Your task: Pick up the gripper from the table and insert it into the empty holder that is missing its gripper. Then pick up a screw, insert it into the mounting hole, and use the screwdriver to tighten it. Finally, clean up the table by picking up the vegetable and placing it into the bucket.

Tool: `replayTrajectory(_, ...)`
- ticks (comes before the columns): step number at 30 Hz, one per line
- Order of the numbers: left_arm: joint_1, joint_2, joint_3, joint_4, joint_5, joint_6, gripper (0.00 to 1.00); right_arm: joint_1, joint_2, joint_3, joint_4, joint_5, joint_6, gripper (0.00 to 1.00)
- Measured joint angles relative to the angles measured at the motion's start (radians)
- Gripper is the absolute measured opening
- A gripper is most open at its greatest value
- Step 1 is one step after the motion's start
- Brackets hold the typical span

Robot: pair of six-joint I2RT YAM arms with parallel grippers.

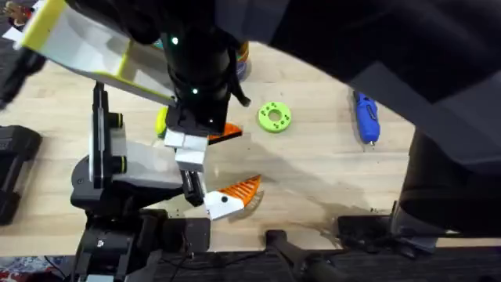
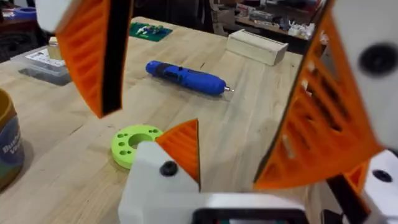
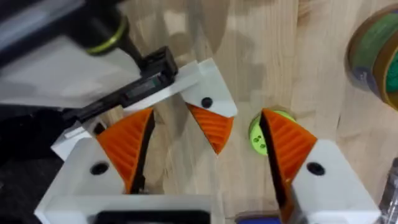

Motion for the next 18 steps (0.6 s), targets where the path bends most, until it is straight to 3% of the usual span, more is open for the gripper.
replayTrajectory(18,0.000,0.000,0.000,0.000,0.000,0.000,0.986,-0.024,-0.223,0.049,-0.043,-0.016,0.000,0.995)
